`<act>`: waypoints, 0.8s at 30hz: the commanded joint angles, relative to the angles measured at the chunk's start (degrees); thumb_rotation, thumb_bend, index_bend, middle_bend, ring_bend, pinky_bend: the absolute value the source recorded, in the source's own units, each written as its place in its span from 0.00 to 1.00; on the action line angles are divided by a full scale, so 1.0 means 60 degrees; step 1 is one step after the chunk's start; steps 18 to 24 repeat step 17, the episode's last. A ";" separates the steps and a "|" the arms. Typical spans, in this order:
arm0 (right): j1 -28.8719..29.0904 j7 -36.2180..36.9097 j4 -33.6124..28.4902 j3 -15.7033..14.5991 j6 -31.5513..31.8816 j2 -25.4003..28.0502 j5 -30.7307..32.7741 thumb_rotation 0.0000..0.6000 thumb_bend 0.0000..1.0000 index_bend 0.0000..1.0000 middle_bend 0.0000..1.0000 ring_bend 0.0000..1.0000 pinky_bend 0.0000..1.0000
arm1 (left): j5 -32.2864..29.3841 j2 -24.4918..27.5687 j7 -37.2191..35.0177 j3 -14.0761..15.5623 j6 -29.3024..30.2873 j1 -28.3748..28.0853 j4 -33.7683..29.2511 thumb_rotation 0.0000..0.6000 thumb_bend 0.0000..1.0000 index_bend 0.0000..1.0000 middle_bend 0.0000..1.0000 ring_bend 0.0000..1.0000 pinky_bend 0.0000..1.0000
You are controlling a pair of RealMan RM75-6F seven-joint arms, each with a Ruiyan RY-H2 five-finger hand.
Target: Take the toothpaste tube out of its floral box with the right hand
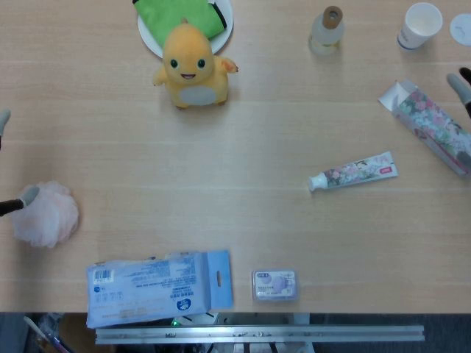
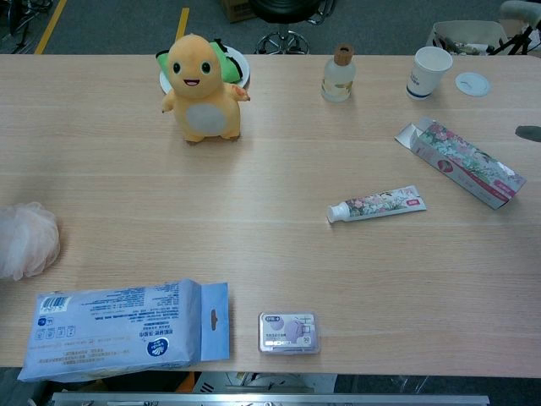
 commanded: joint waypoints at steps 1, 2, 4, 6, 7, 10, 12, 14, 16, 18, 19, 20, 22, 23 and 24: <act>-0.0581 0.0328 0.0290 -0.0040 0.0535 -0.0271 -0.0221 1.00 0.00 0.02 0.13 0.04 0.27 | 0.0048 0.0038 0.0151 0.0019 -0.0080 -0.0070 -0.0116 1.00 0.00 0.01 0.00 0.00 0.22; -0.0713 0.0366 0.0327 -0.0034 0.0666 -0.0302 -0.0242 1.00 0.00 0.02 0.13 0.04 0.27 | 0.0063 0.0047 0.0192 0.0024 -0.0098 -0.0088 -0.0145 1.00 0.00 0.01 0.00 0.00 0.22; -0.1011 0.0439 0.0384 -0.0025 0.0939 -0.0354 -0.0272 1.00 0.00 0.03 0.13 0.04 0.27 | 0.0090 0.0055 0.0273 0.0024 -0.0133 -0.0132 -0.0199 1.00 0.00 0.01 0.00 0.00 0.22; -0.1251 0.0484 0.0432 -0.0025 0.1136 -0.0397 -0.0299 1.00 0.00 0.03 0.13 0.04 0.27 | 0.0111 0.0043 0.0320 0.0022 -0.0138 -0.0157 -0.0223 1.00 0.00 0.01 0.00 0.00 0.22; -0.1399 0.0529 0.0479 -0.0021 0.1242 -0.0436 -0.0305 1.00 0.00 0.03 0.13 0.04 0.27 | 0.0126 0.0026 0.0332 0.0019 -0.0140 -0.0174 -0.0227 1.00 0.00 0.01 0.00 0.00 0.22; -0.1725 0.0668 0.0699 0.0002 0.1407 -0.0619 -0.0273 1.00 0.00 0.04 0.14 0.04 0.27 | 0.0172 -0.0024 0.0341 0.0040 -0.0160 -0.0209 -0.0208 1.00 0.00 0.01 0.00 0.00 0.22; -0.1902 0.0771 0.0853 0.0031 0.1456 -0.0772 -0.0215 1.00 0.00 0.04 0.14 0.04 0.27 | 0.0191 -0.0047 0.0345 0.0064 -0.0185 -0.0223 -0.0183 1.00 0.00 0.01 0.00 0.00 0.22; -0.2090 0.0913 0.1048 0.0091 0.1524 -0.0957 -0.0145 1.00 0.00 0.04 0.14 0.05 0.27 | 0.0203 -0.0057 0.0343 0.0096 -0.0199 -0.0223 -0.0160 1.00 0.00 0.01 0.00 0.00 0.22; -0.2229 0.1055 0.1195 0.0157 0.1601 -0.1098 -0.0117 1.00 0.00 0.04 0.14 0.05 0.27 | 0.0188 -0.0048 0.0339 0.0101 -0.0209 -0.0225 -0.0151 1.00 0.00 0.01 0.00 0.00 0.22; -0.2305 0.1140 0.1283 0.0199 0.1640 -0.1175 -0.0115 1.00 0.00 0.04 0.14 0.05 0.27 | 0.0184 -0.0037 0.0328 0.0100 -0.0202 -0.0222 -0.0156 1.00 0.00 0.01 0.00 0.00 0.22; -0.2305 0.1140 0.1283 0.0199 0.1640 -0.1175 -0.0115 1.00 0.00 0.04 0.14 0.05 0.27 | 0.0184 -0.0037 0.0328 0.0100 -0.0202 -0.0222 -0.0156 1.00 0.00 0.01 0.00 0.00 0.22; -0.2305 0.1140 0.1283 0.0199 0.1640 -0.1175 -0.0115 1.00 0.00 0.04 0.14 0.05 0.27 | 0.0184 -0.0037 0.0328 0.0100 -0.0202 -0.0222 -0.0156 1.00 0.00 0.01 0.00 0.00 0.22; -0.2305 0.1140 0.1283 0.0199 0.1640 -0.1175 -0.0115 1.00 0.00 0.04 0.14 0.05 0.27 | 0.0184 -0.0037 0.0328 0.0100 -0.0202 -0.0222 -0.0156 1.00 0.00 0.01 0.00 0.00 0.22; -0.2305 0.1140 0.1283 0.0199 0.1640 -0.1175 -0.0115 1.00 0.00 0.04 0.14 0.05 0.27 | 0.0184 -0.0037 0.0328 0.0100 -0.0202 -0.0222 -0.0156 1.00 0.00 0.01 0.00 0.00 0.22; -0.2305 0.1140 0.1283 0.0199 0.1640 -0.1175 -0.0115 1.00 0.00 0.04 0.14 0.05 0.27 | 0.0184 -0.0037 0.0328 0.0100 -0.0202 -0.0222 -0.0156 1.00 0.00 0.01 0.00 0.00 0.22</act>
